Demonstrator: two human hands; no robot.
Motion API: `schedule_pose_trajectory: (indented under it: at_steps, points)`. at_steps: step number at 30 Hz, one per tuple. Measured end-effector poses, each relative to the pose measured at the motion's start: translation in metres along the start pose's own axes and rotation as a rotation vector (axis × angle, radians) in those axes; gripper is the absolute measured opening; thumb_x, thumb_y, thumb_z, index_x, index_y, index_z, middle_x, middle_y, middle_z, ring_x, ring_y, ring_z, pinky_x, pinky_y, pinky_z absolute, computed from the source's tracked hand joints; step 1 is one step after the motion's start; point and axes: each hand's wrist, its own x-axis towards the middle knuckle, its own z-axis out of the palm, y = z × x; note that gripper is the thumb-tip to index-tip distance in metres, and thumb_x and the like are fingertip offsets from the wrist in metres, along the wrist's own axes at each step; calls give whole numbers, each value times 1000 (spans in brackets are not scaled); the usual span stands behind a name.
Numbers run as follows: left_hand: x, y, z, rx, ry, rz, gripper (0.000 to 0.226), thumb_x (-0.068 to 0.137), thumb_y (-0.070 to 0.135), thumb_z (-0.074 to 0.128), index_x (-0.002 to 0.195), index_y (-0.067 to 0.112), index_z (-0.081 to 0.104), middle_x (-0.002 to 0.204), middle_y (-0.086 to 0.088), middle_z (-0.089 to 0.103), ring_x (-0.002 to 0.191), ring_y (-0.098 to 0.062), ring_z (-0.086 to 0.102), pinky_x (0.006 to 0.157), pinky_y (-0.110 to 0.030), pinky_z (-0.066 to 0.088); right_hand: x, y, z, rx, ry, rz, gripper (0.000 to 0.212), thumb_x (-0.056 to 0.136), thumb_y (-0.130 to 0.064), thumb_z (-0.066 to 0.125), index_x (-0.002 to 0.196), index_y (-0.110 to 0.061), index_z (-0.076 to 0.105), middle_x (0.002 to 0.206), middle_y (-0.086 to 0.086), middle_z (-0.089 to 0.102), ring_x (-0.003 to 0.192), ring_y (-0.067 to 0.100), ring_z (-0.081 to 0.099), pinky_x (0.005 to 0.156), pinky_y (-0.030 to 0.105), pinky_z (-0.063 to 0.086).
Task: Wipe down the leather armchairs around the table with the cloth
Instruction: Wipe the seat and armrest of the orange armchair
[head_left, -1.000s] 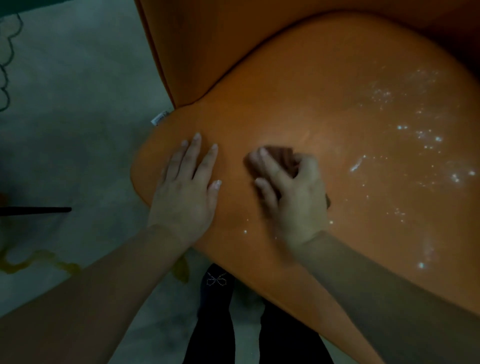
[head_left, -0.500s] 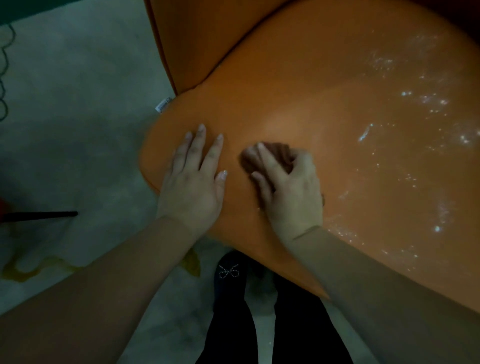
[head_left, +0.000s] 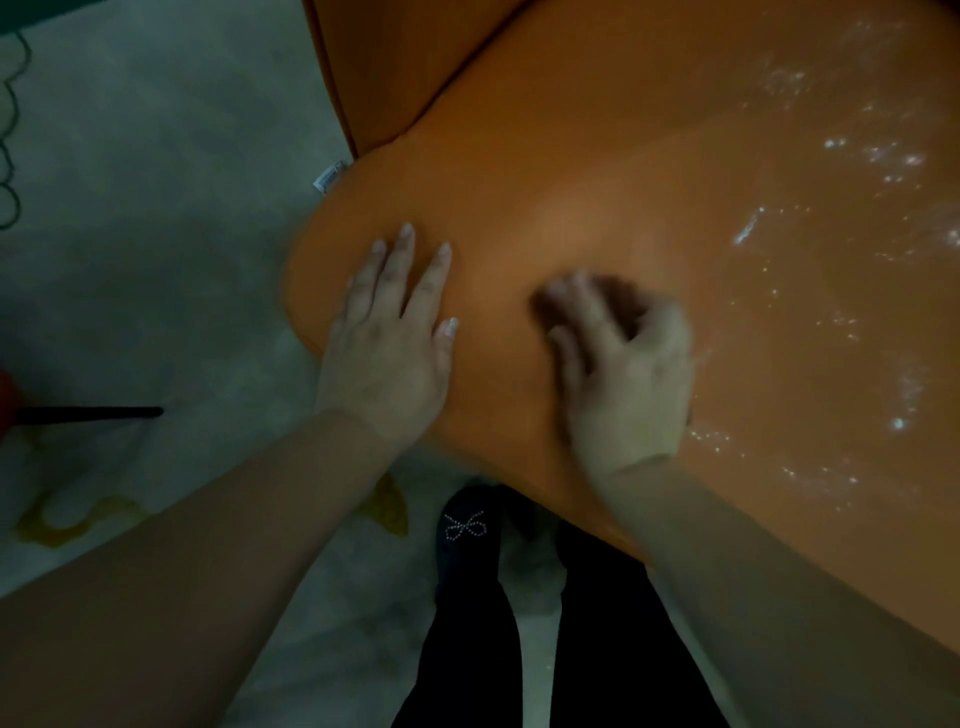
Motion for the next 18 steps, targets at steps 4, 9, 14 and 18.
schedule_pose_trajectory:
  at_steps: [4, 9, 14, 18]
  points:
    - [-3, 2, -2, 0, -1, 8, 58, 99, 37, 34, 153, 24, 16, 161, -5, 6, 146, -27, 6, 116, -47, 15, 11, 8, -9, 32, 70, 173, 41, 94, -32, 59, 134, -19, 59, 116, 26, 51, 103, 41, 52, 83, 48, 49]
    - [-4, 9, 2, 9, 17, -23, 58, 99, 37, 33, 153, 23, 17, 161, -5, 7, 146, -27, 6, 117, -44, 12, -29, -16, -3, 66, -75, -156, 41, 91, -30, 64, 131, -19, 62, 109, 25, 58, 91, 38, 56, 71, 43, 50]
    - [-7, 16, 5, 17, 16, 10, 58, 99, 34, 37, 152, 18, 17, 160, -7, 9, 146, -29, 9, 117, -49, 15, 9, 41, -20, -55, 20, -1, 39, 94, -28, 63, 132, -20, 60, 111, 27, 55, 99, 43, 54, 76, 46, 48]
    - [-10, 33, 7, 37, 1, 95, 57, 99, 31, 40, 151, 18, 23, 160, -6, 13, 145, -28, 12, 116, -51, 17, -2, 47, -33, -13, 41, 5, 37, 96, -32, 59, 132, -23, 61, 111, 24, 54, 99, 38, 52, 80, 43, 45]
